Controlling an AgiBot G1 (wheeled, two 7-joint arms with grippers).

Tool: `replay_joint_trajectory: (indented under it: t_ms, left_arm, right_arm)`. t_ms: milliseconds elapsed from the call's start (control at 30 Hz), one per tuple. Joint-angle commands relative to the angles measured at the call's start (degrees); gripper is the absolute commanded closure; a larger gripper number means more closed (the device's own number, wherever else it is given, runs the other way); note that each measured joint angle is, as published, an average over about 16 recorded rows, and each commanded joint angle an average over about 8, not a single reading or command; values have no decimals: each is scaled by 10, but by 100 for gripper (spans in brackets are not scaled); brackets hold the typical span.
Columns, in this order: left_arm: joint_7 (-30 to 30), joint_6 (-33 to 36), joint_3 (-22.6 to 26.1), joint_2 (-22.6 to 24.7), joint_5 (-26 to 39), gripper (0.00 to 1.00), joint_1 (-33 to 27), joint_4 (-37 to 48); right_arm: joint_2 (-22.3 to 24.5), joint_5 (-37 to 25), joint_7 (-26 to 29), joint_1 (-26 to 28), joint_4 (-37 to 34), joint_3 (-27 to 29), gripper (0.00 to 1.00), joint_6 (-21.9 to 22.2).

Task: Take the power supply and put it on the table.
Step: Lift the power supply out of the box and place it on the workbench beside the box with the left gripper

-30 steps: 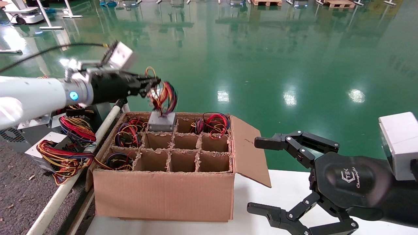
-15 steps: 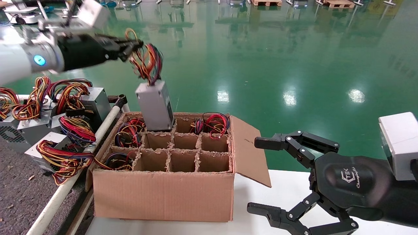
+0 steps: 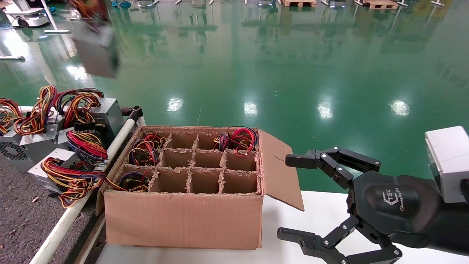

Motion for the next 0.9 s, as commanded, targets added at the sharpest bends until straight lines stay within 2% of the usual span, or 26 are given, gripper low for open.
replay_joint_trajectory:
  t_ms: [33,367,900]
  left_arm:
    - [5,-10,1,-12,2,100,-16,0]
    - [13,6,32,-81,48,100,-84,11]
    - [-14,152,89,-196,130,100,-168,20]
  right_arm:
    - [0,0,0,0,0,0,0,0]
    - [0,0,0,0,0,0,0,0]
    - [0,0,0,0,0,0,0,0]
